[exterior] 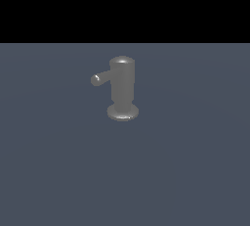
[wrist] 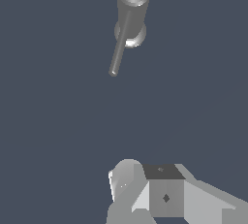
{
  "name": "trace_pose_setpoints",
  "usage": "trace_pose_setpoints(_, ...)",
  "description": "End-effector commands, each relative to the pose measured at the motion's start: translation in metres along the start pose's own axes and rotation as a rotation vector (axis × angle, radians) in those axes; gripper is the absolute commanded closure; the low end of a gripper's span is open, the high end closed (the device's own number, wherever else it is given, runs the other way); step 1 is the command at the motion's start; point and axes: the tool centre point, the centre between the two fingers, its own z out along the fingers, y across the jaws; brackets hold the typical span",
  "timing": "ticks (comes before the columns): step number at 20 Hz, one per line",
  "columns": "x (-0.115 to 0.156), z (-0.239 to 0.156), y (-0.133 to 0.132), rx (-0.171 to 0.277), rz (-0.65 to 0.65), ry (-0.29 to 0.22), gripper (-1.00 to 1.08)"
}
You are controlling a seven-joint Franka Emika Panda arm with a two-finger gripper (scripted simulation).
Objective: Turn on the faucet by rotating a designated handle.
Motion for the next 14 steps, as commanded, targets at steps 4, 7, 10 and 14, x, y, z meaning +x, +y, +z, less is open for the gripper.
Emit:
trace_pose_setpoints(4,0.001,0.002,-0.001,0.000,0.002,0.000,1.08)
trace_pose_setpoints(7,0.003,0.008,-0.003,0.000,0.008,0.001,1.08)
trace_pose_setpoints(10,0.008,0.018,-0.008,0.000,0.018,0.001,1.08)
trace_pose_setpoints(14,0.016,0.038,-0.015,0.000,0.037,0.003,1.08)
